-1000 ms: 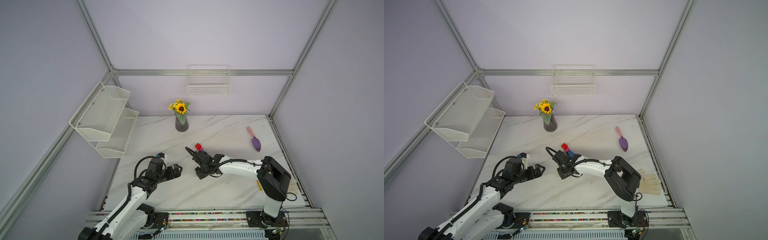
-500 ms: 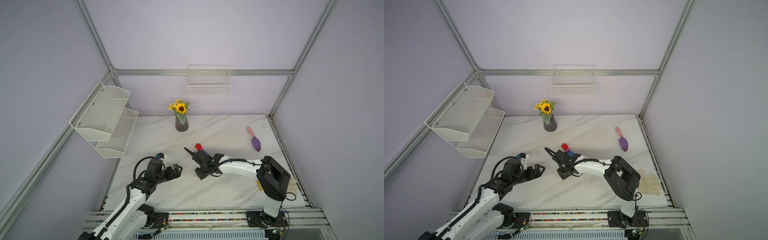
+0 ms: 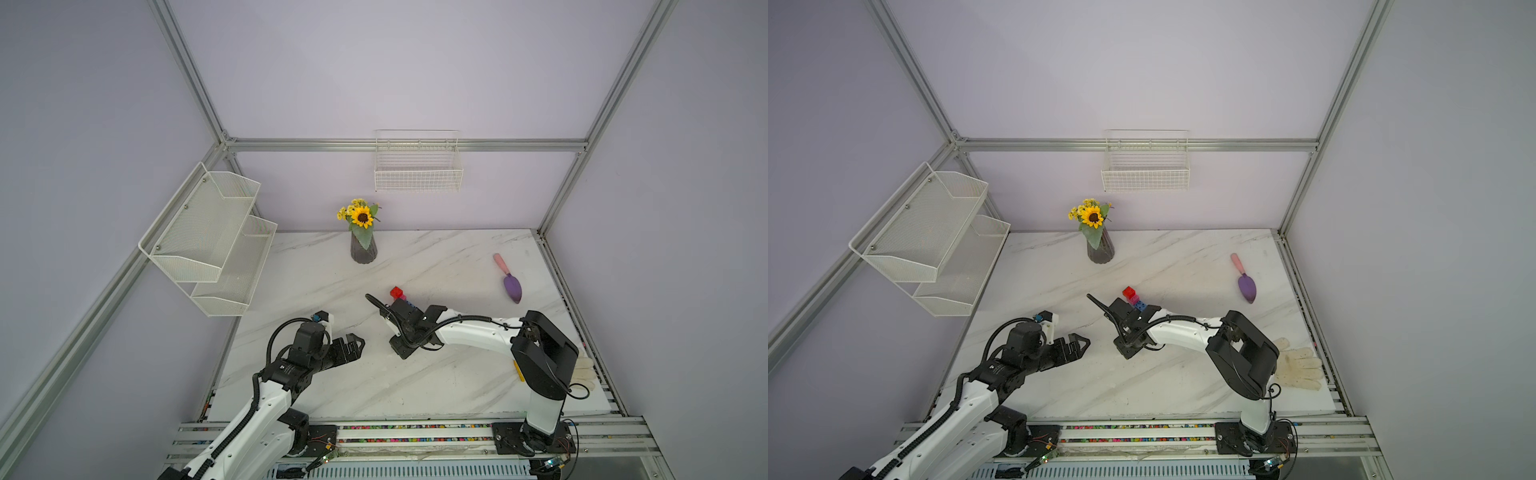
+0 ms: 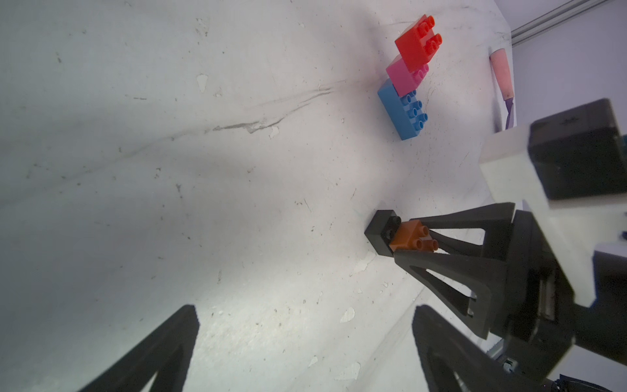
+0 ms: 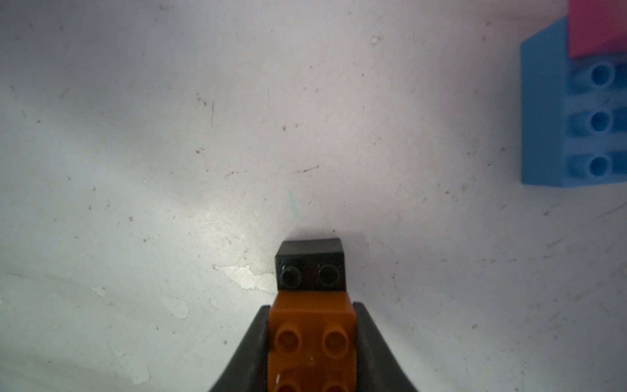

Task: Assemble the letter v with lego
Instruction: Assemble the lego brick with the lego brick.

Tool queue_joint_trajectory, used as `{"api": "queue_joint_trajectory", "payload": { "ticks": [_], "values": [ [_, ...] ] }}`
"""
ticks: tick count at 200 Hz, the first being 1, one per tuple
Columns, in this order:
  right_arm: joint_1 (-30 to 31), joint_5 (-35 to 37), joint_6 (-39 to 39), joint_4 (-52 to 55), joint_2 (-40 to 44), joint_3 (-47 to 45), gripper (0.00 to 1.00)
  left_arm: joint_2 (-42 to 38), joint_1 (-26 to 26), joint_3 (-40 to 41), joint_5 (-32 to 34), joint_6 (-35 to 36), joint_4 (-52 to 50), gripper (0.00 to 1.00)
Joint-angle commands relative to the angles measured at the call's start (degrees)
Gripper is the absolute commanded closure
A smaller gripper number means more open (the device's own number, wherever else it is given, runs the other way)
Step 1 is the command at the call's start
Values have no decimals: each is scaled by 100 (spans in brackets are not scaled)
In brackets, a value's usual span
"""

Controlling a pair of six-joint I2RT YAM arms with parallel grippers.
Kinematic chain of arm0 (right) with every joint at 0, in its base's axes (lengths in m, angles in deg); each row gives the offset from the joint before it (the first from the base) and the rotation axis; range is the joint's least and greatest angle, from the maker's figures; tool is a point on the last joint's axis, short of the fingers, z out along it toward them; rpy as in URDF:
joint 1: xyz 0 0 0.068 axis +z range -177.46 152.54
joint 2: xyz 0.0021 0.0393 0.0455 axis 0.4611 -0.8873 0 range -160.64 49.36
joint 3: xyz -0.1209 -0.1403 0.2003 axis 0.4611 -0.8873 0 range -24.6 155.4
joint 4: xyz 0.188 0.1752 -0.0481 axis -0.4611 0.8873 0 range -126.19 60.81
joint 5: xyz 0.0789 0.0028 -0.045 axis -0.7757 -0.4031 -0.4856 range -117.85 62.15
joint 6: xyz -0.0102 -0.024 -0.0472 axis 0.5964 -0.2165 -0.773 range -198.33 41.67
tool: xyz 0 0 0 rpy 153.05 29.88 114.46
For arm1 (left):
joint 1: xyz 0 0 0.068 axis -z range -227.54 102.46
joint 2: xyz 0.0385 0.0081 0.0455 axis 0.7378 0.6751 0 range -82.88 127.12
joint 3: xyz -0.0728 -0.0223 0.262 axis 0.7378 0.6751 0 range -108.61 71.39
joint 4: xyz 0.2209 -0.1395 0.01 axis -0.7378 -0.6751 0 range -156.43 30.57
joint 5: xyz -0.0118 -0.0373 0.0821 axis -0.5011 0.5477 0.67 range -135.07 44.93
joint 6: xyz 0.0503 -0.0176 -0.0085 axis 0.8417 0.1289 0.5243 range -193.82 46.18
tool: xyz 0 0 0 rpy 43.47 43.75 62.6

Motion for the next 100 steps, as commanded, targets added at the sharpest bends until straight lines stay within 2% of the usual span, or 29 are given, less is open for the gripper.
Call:
{"api": "queue_joint_trajectory", "payload": {
  "ticks": [1,64,100],
  "values": [
    [6,-196,-17,731,-659,-504,78,-115,30,-99,-45,-48,24,0],
    [6,18,950,889,-758,-696,78,-274,30,-83,-67,-69,18,0],
    [16,-43,1000,900,-726,-821,78,-168,30,-87,-83,-25,45,0]
  ]
}}
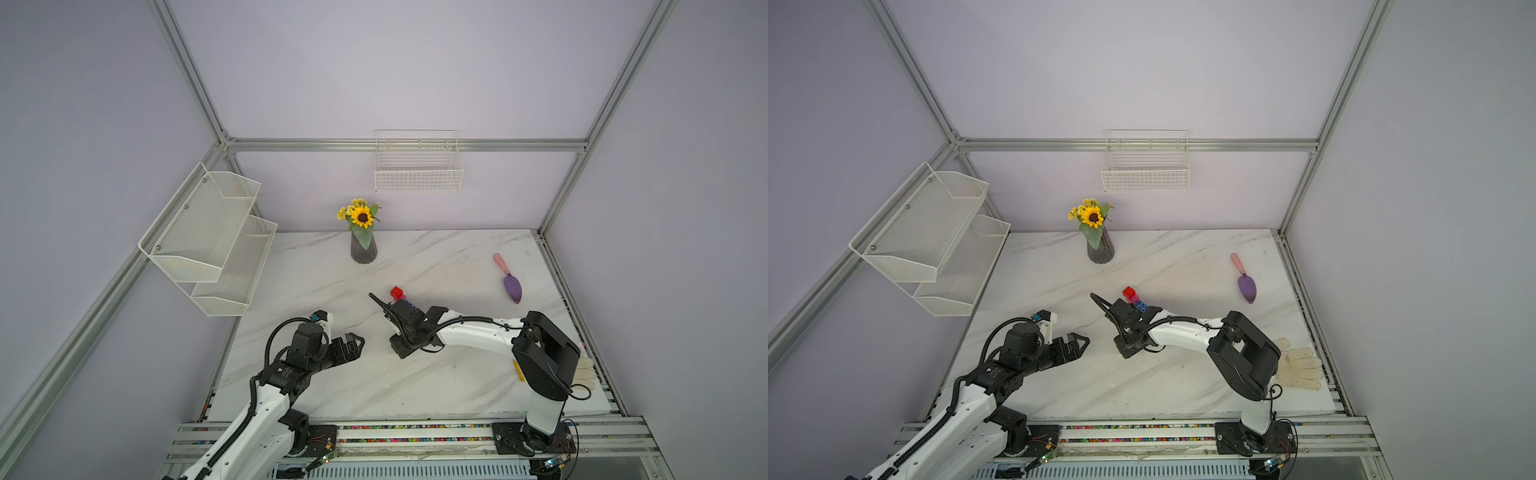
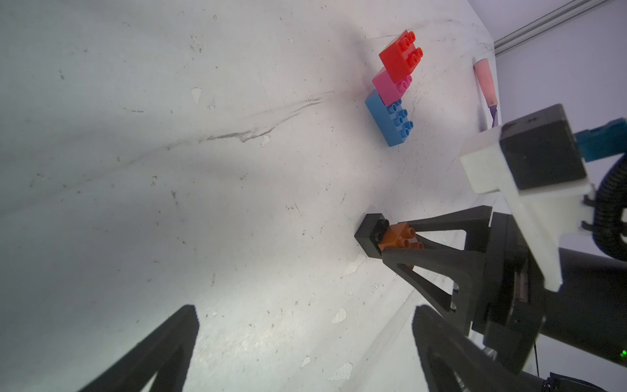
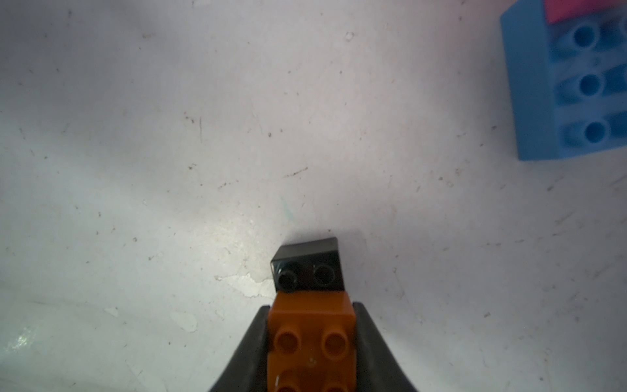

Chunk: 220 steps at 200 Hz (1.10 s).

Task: Assemble the letter v with lego
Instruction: Assemble the lego brick with the lego brick.

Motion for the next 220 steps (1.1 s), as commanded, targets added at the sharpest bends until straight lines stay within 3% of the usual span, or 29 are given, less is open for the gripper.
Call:
{"api": "queue_joint_trajectory", "payload": {
  "ticks": [1,50,142,220],
  "values": [
    [18,-74,169,1062,-707,-622,78,38,30,-88,-79,-5,66,0],
    [1,-289,-584,1273,-591,-383,78,87,30,-89,20,-5,72,0],
    [-64,-900,-1484,1787,-1239,85,78,11,30,-228,330,-96,-148,0],
    [-97,-1004,-104,1148,-1655,103,78,13,30,-499,518,17,-406,0]
  ]
}}
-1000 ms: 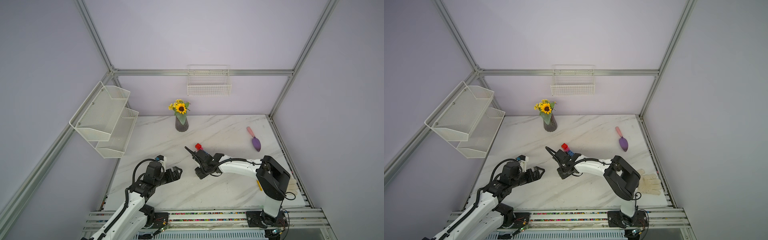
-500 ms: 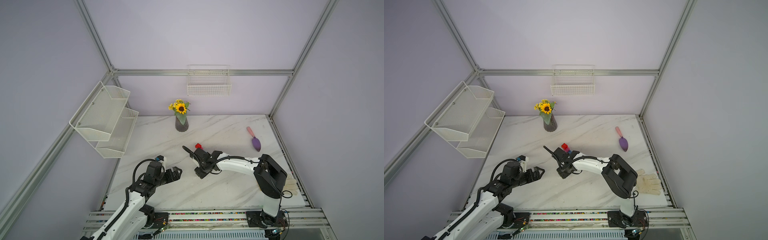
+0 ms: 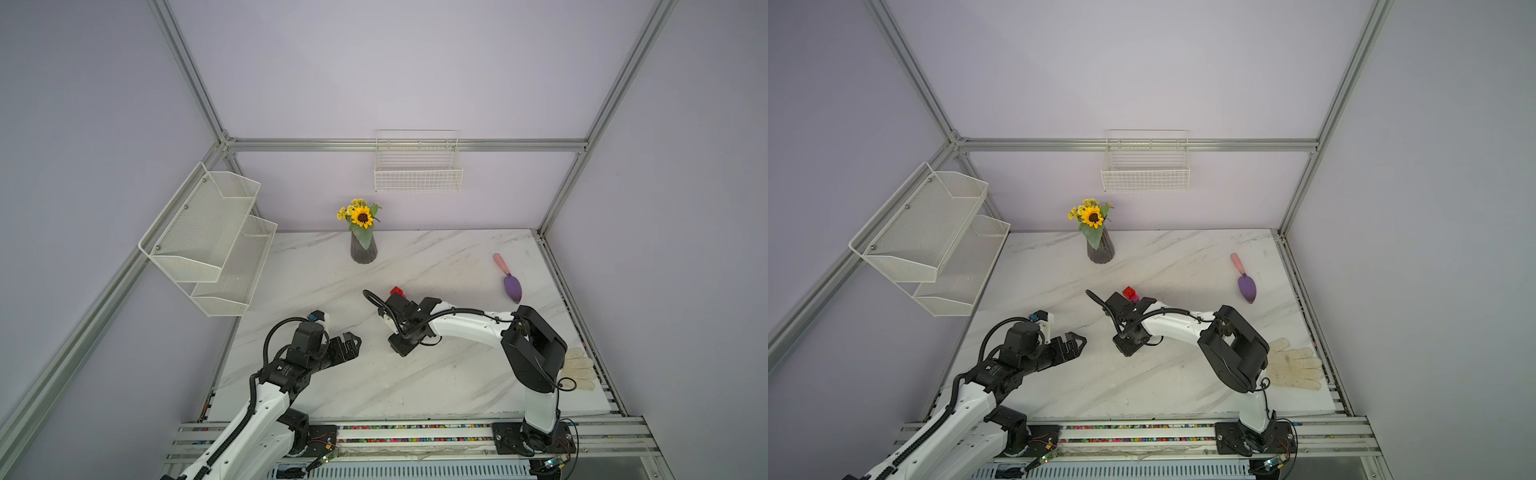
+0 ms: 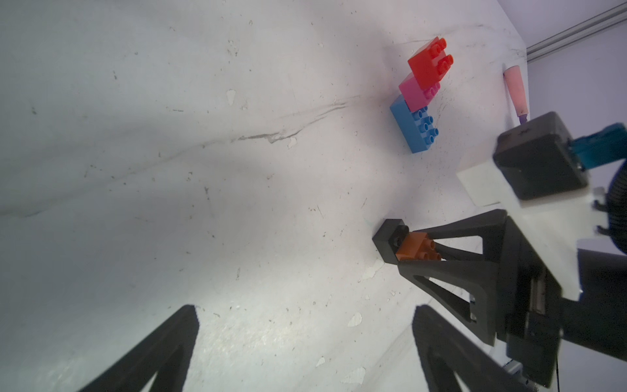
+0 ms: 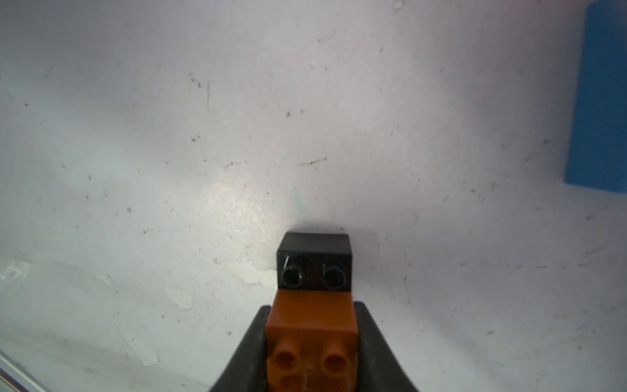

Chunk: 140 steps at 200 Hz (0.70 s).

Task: Assemble the letter v with lego
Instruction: Assemble the lego brick with the lego brick.

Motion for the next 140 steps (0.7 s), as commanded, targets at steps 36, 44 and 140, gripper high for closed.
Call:
{"api": "queue_joint_trajectory", "payload": {
  "ticks": [36,44,140],
  "values": [
    [58,-528,839,83,-1062,-696,78,84,30,-369,135,182,-81,0],
    [59,-485,847,126,-1009,-666,78,140,30,-376,102,190,-57,0],
    [71,292,1155,-337,-319,-412,3,244,30,-291,17,136,76,0]
  ]
}}
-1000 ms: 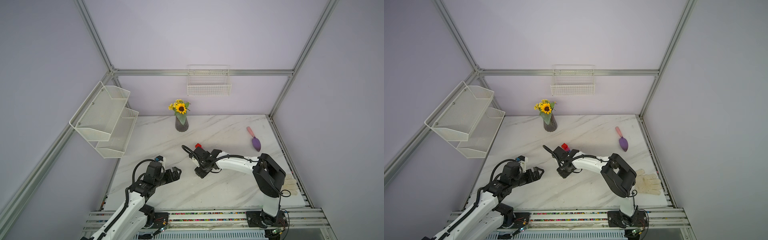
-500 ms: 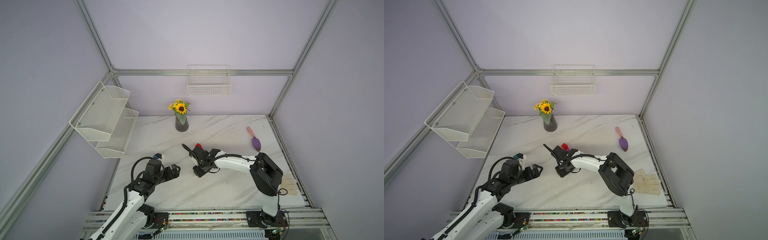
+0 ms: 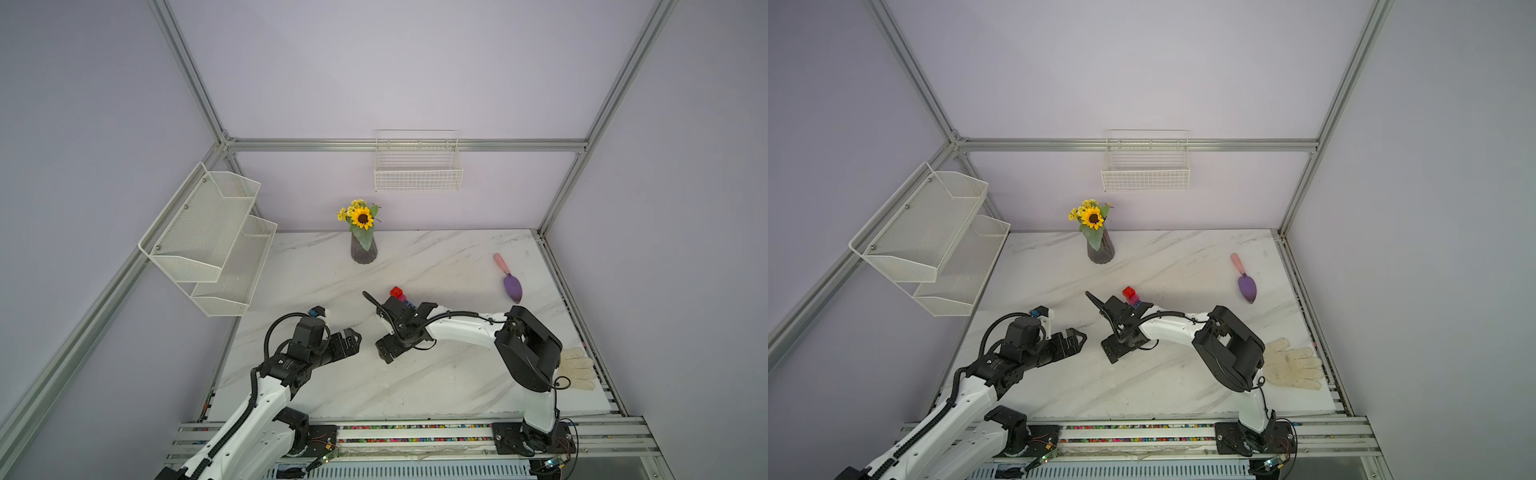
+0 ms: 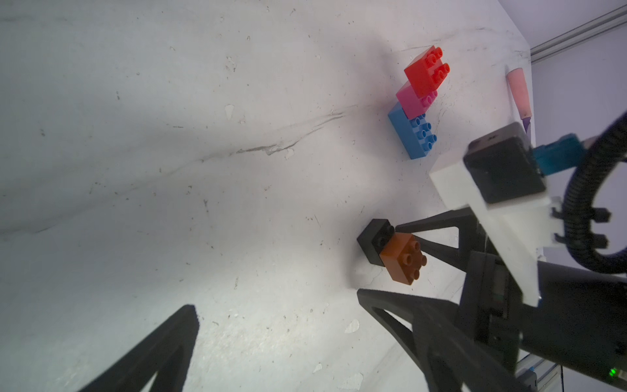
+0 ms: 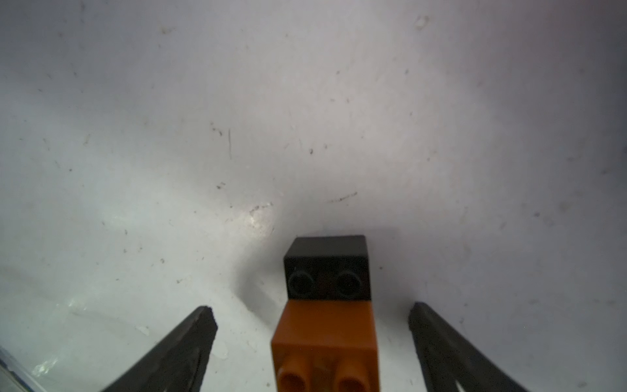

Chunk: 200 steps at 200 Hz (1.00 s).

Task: Assemble the letter v with lego
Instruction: Assemble the lego brick with the lego brick, then pick up the lego brick from the center of the board.

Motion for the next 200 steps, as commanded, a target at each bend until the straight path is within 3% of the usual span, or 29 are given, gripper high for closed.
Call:
{"api": "queue_joint_trajectory", "payload": {
  "ticks": [1,67,95,134,200],
  "values": [
    [-21,377,327,325,-293,-356,3,-37,30,-69,-15,72,123,0],
    [69,506,125,-421,-402,-820,3,16,30,19,50,73,186,0],
    [110,602,-6,-720,-447,-1024,16,102,30,18,18,38,219,0],
    [371,1121,-64,-1066,-181,-1416,24,-4,30,95,55,-15,207,0],
    [429,1100,-49,-1163,-248,-1532,42,-31,30,56,108,-51,157,0]
  ]
}}
